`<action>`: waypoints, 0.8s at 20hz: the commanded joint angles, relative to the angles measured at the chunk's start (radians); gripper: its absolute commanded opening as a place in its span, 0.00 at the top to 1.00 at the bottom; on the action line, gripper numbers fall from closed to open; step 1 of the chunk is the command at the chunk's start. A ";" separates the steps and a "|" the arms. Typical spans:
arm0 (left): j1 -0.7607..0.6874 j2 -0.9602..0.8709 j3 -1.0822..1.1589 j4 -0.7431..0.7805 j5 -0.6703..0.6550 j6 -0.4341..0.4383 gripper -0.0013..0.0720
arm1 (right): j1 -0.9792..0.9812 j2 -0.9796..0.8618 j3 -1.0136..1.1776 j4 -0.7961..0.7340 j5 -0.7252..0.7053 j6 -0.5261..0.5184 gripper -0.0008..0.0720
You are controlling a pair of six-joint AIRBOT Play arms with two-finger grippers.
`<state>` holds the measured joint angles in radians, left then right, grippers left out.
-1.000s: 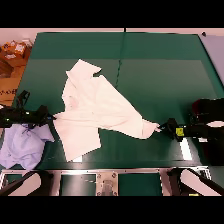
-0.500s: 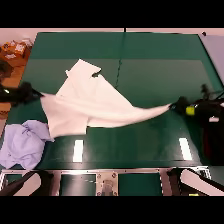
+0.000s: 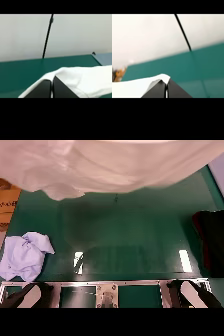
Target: Fold the shirts.
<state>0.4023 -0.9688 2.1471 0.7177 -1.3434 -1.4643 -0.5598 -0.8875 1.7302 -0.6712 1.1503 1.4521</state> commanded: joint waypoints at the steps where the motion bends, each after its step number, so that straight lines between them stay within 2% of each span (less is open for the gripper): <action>1: 0.000 0.034 0.198 -0.048 0.077 -0.012 0.95 | -0.074 0.090 0.227 -0.039 -0.008 0.084 0.97; 4: 0.000 0.067 0.197 -0.040 0.139 -0.010 0.95 | -0.109 0.130 0.267 -0.117 -0.020 0.086 0.97; 7: 0.000 0.065 0.122 -0.043 0.125 -0.012 0.95 | -0.109 0.106 0.251 -0.191 -0.018 0.103 0.97; 11: 0.000 0.063 -0.227 -0.092 0.143 0.017 0.95 | -0.104 -0.004 0.124 -0.119 -0.011 0.077 0.97; 14: -0.034 0.021 -0.539 -0.154 0.188 0.112 0.95 | -0.003 -0.116 -0.067 -0.066 -0.026 0.000 0.97; 16: -0.118 -0.047 -0.713 -0.154 0.248 0.168 0.95 | 0.089 -0.205 -0.207 -0.067 -0.085 -0.052 0.97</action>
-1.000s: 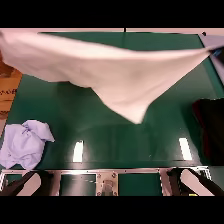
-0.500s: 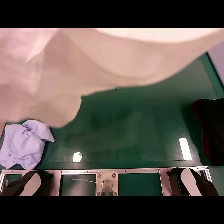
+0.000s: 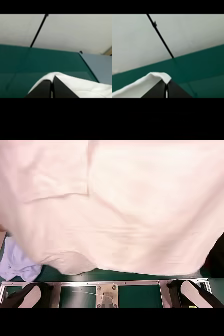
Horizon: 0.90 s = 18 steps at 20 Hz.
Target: Fold the shirts.
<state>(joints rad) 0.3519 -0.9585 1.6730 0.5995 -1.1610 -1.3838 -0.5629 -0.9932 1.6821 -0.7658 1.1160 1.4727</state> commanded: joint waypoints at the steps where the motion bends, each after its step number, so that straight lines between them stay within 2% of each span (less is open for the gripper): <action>1: -0.117 -0.104 -0.311 -0.032 0.108 0.119 0.95 | 0.129 -0.151 -0.227 0.024 -0.092 -0.090 0.97; 4: -0.213 -0.311 -0.437 -0.017 0.254 0.171 0.95 | 0.197 -0.352 -0.343 0.023 -0.205 -0.121 0.97; 9: -0.221 -0.639 -0.414 -0.063 0.393 0.171 0.95 | 0.206 -0.690 -0.291 0.026 -0.272 -0.131 0.97; 12: -0.220 -0.720 -0.360 -0.082 0.453 0.177 0.95 | 0.206 -0.807 -0.175 0.026 -0.278 -0.131 0.97; 15: -0.220 -0.727 -0.288 -0.084 0.526 0.188 0.95 | 0.205 -0.883 -0.030 0.026 -0.279 -0.119 0.97; 18: -0.220 -0.727 -0.211 -0.082 0.541 0.189 0.95 | 0.206 -0.925 0.076 0.027 -0.282 -0.115 0.97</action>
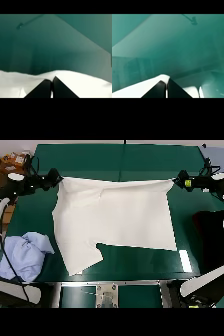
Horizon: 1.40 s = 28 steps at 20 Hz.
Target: Fold the shirts.
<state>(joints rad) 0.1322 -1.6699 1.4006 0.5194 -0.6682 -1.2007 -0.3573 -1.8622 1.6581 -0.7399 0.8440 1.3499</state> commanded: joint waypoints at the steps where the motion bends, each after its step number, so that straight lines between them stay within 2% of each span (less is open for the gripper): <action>1: 0.000 -0.016 0.085 -0.001 0.051 0.007 0.95 | 0.001 -0.064 0.124 0.007 -0.018 0.008 0.97; 10: 0.000 -0.043 0.114 0.006 0.051 0.043 0.95 | 0.005 -0.077 0.153 0.029 -0.056 -0.001 0.97; 13: 0.000 -0.043 0.114 -0.027 0.046 0.067 0.95 | 0.005 -0.077 0.155 0.090 -0.066 -0.001 0.97; 15: 0.005 -0.043 0.114 0.014 -0.008 0.064 0.95 | 0.002 -0.077 0.156 0.061 -0.003 -0.001 0.97; 19: 0.054 -0.043 0.114 0.138 -0.268 0.021 0.95 | -0.007 -0.065 0.145 -0.143 0.232 0.017 0.97; 22: 0.066 -0.043 0.114 0.279 -0.433 -0.029 0.95 | -0.007 -0.010 0.084 -0.258 0.311 0.027 0.97; 25: 0.061 -0.043 0.113 0.415 -0.521 -0.067 0.95 | -0.006 0.068 -0.018 -0.349 0.356 0.027 0.97; 28: 0.061 -0.043 0.085 0.467 -0.528 -0.084 0.95 | -0.006 0.117 -0.141 -0.396 0.354 0.025 0.97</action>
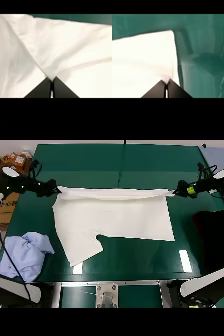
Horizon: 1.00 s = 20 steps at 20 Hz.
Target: Fold the shirts.
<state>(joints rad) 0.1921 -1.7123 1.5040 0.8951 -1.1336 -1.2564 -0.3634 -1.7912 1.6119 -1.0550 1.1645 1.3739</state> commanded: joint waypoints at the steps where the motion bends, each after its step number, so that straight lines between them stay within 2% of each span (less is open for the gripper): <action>1: 0.001 -0.001 -0.040 0.091 -0.061 -0.027 0.95 | 0.000 0.050 -0.124 -0.082 0.031 -0.008 0.97; 5: 0.001 -0.001 -0.103 0.082 -0.018 -0.025 0.95 | 0.026 0.050 -0.196 -0.080 -0.048 -0.010 0.97; 6: 0.001 -0.003 -0.106 0.069 -0.026 -0.025 0.95 | 0.036 0.050 -0.195 -0.080 -0.042 -0.009 0.94; 7: 0.001 -0.003 -0.106 0.060 -0.056 -0.025 0.92 | 0.040 0.052 -0.191 -0.081 -0.022 -0.009 0.67; 8: 0.002 -0.003 -0.103 0.060 -0.121 -0.026 0.45 | 0.037 0.053 -0.175 -0.087 0.030 -0.008 0.50; 9: 0.005 -0.002 -0.098 0.059 -0.193 -0.030 0.17 | 0.026 0.060 -0.158 -0.109 0.087 0.010 0.58; 10: 0.006 -0.002 -0.091 0.062 -0.263 -0.031 0.17 | 0.008 0.075 -0.142 -0.138 0.148 0.026 0.68; 11: 0.006 0.002 -0.091 0.066 -0.328 -0.045 0.19 | -0.011 0.098 -0.138 -0.161 0.190 0.051 0.73; 12: 0.006 0.008 -0.092 0.080 -0.374 -0.052 0.41 | -0.032 0.127 -0.142 -0.165 0.225 0.081 0.79; 13: 0.006 0.016 -0.092 0.089 -0.411 -0.050 0.57 | -0.048 0.159 -0.156 -0.166 0.251 0.089 0.82; 14: 0.006 0.028 -0.094 0.096 -0.439 -0.051 0.58 | -0.065 0.203 -0.189 -0.165 0.265 0.093 0.82; 15: 0.006 0.046 -0.101 0.098 -0.456 -0.054 0.71 | -0.077 0.248 -0.233 -0.165 0.266 0.116 0.82; 16: 0.006 0.075 -0.122 0.105 -0.460 -0.053 0.95 | -0.089 0.301 -0.290 -0.165 0.256 0.139 0.82; 19: 0.006 0.228 -0.268 0.169 -0.428 -0.079 0.95 | -0.118 0.475 -0.497 -0.164 0.193 0.220 0.84; 20: 0.006 0.298 -0.341 0.206 -0.406 -0.091 0.95 | -0.127 0.542 -0.577 -0.161 0.175 0.244 0.94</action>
<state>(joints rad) 0.1989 -1.5383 1.2827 1.0302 -1.5429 -1.3220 -0.4622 -1.3972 1.2011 -1.2148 1.3758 1.5391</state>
